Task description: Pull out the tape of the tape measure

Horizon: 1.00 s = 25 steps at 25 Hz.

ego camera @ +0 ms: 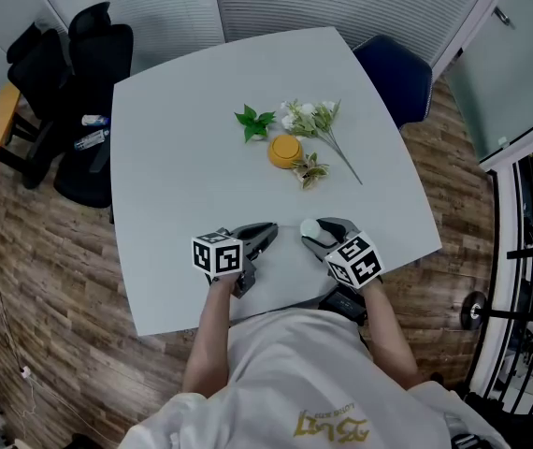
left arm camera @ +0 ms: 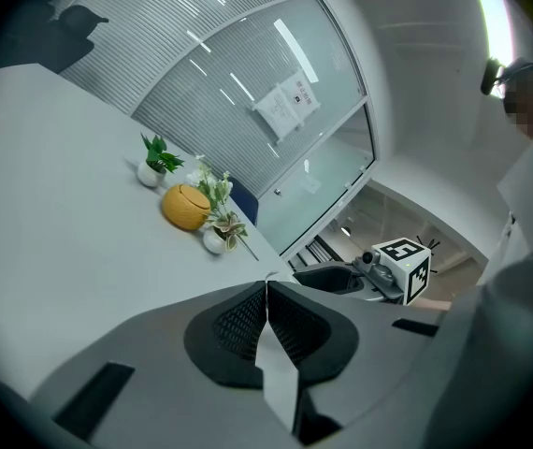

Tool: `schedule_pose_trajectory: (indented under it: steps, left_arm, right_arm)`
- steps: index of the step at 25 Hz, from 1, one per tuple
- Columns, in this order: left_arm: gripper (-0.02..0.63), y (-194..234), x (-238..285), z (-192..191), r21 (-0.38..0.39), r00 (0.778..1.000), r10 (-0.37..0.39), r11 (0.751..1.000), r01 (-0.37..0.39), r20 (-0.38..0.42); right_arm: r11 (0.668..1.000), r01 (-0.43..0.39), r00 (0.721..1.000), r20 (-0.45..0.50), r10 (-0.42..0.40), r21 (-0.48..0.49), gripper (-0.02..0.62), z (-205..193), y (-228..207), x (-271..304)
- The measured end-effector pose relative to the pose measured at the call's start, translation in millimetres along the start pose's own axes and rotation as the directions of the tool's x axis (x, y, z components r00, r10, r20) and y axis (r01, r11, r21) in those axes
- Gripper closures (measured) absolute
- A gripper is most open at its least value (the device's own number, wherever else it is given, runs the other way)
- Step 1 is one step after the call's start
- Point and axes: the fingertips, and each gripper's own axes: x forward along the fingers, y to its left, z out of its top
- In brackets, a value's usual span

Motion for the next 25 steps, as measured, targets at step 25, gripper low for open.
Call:
schedule_pose_trajectory:
  steps: [25]
  left_arm:
    - [0.597,17,-10,-4,-0.029,0.999,0.038,0.999,-0.038,0.0]
  right_arm:
    - [0.999,0.02,0.999,-0.026,-0.019,0.026,0.37,-10,-10,1]
